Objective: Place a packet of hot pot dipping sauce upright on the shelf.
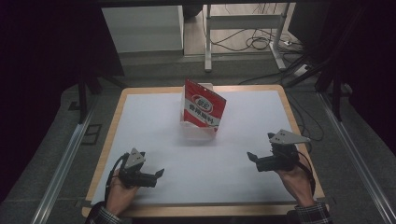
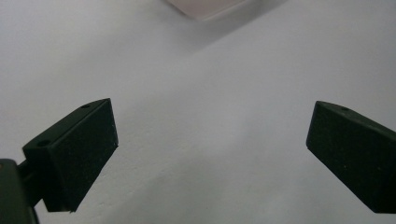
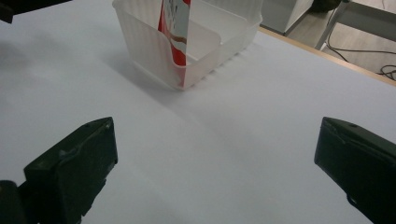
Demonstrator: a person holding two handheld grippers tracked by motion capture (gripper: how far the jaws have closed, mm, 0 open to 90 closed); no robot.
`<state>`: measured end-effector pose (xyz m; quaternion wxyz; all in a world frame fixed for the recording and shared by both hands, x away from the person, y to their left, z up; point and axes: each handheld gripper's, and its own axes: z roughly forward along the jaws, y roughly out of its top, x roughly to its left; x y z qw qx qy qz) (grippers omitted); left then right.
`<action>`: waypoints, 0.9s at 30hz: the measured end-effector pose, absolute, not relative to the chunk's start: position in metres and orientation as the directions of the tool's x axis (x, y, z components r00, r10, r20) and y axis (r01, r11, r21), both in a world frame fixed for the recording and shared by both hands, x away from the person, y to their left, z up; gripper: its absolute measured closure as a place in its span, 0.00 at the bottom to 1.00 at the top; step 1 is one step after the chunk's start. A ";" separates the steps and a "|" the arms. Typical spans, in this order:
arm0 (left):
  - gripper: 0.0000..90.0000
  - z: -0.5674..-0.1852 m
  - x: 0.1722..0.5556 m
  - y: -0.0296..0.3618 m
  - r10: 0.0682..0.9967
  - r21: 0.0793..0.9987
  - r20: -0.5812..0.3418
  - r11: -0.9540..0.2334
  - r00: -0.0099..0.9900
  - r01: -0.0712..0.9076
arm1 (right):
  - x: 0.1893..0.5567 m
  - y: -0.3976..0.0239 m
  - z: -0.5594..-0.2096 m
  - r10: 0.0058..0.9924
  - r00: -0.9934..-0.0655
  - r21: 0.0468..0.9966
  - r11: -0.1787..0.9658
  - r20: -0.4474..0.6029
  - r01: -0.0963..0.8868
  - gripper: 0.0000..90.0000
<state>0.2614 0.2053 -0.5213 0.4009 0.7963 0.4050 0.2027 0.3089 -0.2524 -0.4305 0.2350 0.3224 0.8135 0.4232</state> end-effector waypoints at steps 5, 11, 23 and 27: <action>0.02 -0.521 0.261 0.205 0.807 0.802 -0.001 -0.352 0.590 0.483 | 0.303 -0.260 -0.434 0.734 -0.671 0.845 0.422 -0.104 0.330 0.00; 0.02 -0.521 0.261 0.205 0.808 0.801 -0.001 -0.352 0.589 0.483 | 0.297 -0.269 -0.443 0.747 -0.656 0.842 0.421 -0.112 0.336 0.00; 0.02 -0.522 0.261 0.205 0.808 0.801 -0.002 -0.351 0.590 0.485 | 0.291 -0.282 -0.460 0.764 -0.633 0.827 0.435 -0.128 0.357 0.00; 0.02 -0.522 0.261 0.205 0.807 0.801 -0.003 -0.352 0.590 0.485 | 0.292 -0.287 -0.467 0.770 -0.625 0.821 0.435 -0.126 0.371 0.00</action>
